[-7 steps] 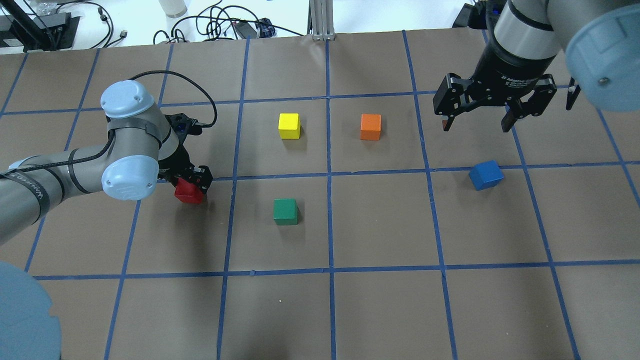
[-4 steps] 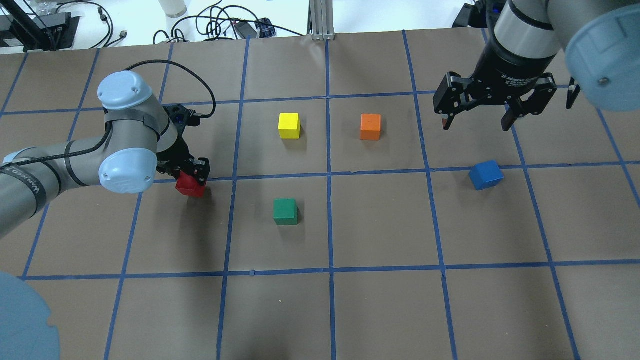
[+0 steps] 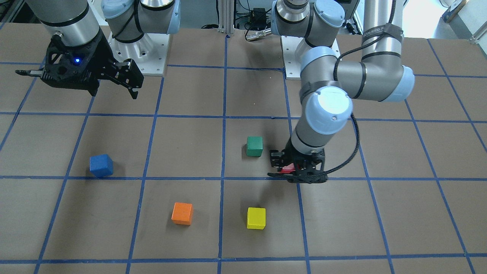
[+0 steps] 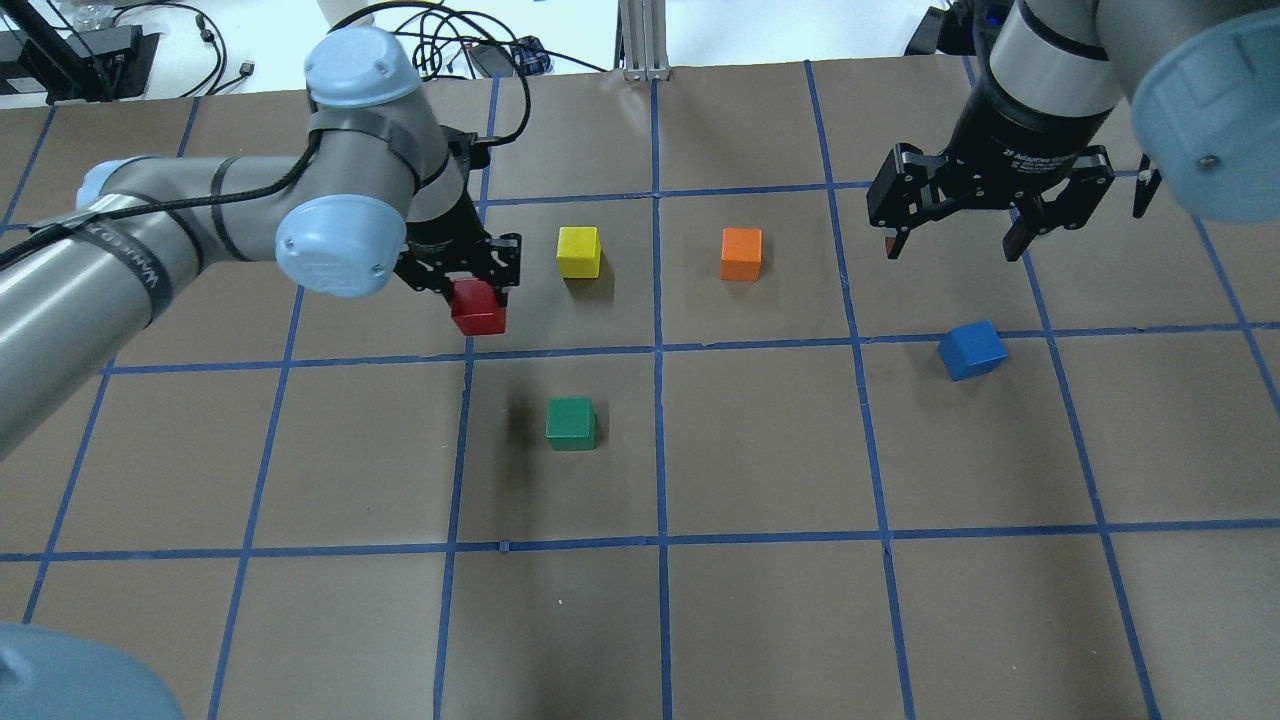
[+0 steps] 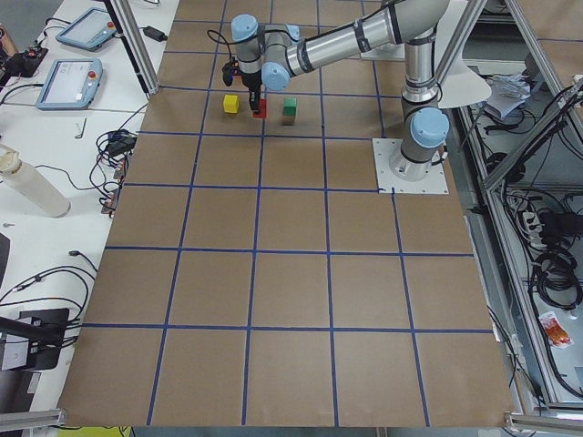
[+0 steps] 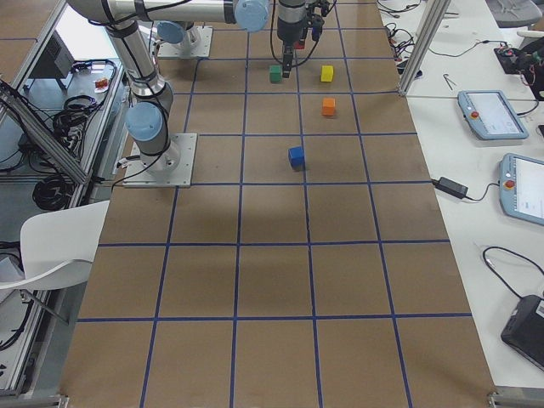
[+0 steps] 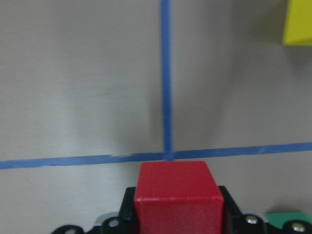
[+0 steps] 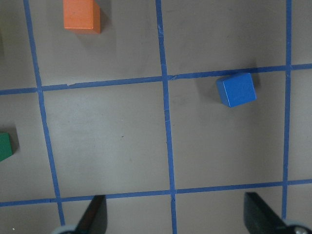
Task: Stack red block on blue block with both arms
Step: 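Carry the red cube with the left gripper toward the table center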
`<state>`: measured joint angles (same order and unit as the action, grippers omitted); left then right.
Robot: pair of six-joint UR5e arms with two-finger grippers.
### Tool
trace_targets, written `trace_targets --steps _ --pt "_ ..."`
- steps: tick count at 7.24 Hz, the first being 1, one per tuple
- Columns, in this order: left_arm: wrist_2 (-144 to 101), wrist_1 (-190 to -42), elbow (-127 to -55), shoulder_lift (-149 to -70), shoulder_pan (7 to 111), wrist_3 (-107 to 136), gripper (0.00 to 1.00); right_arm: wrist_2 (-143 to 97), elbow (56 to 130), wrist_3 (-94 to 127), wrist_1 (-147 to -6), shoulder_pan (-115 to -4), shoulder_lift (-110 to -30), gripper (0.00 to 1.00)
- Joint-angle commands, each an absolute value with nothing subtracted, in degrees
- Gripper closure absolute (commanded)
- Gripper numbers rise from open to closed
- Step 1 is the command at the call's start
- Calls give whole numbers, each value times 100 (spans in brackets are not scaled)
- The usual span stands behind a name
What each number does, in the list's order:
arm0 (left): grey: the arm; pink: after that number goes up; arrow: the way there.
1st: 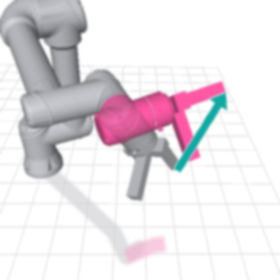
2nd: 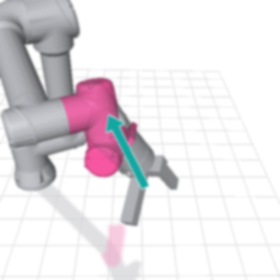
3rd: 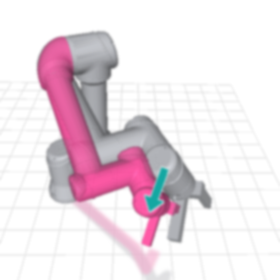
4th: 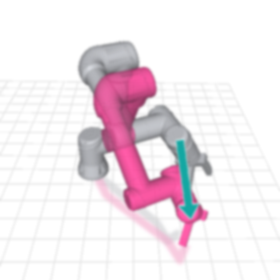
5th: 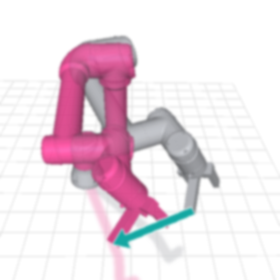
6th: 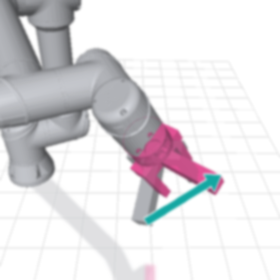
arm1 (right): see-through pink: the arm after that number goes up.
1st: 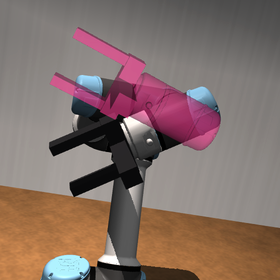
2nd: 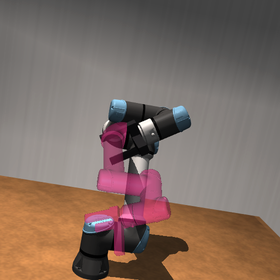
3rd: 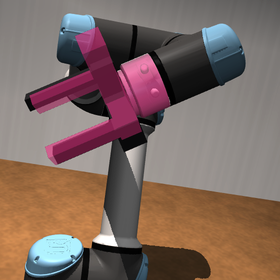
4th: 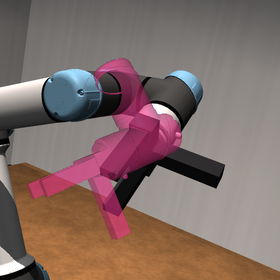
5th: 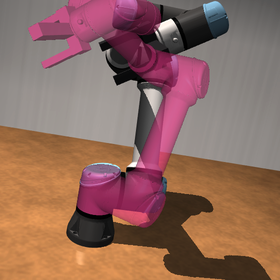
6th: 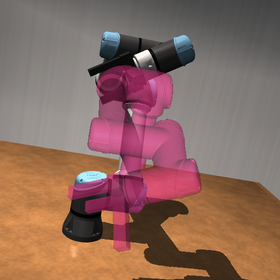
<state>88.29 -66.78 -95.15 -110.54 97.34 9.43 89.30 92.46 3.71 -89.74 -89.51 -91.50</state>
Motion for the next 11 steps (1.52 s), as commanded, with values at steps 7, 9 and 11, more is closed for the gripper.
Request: trace_targets --steps 7,9,11 --pt "8709 -5555 -9166 -12234 11250 2602 71 8930 9246 360 -8982 -8947 -9149 0" --pt "9167 -5310 -9238 -12200 11241 2593 0 8930 9246 421 -8982 -8947 -9149 0" --pt "8810 -5562 -9176 -11754 11206 2496 0 8895 9246 378 -9009 -8947 -9141 0"
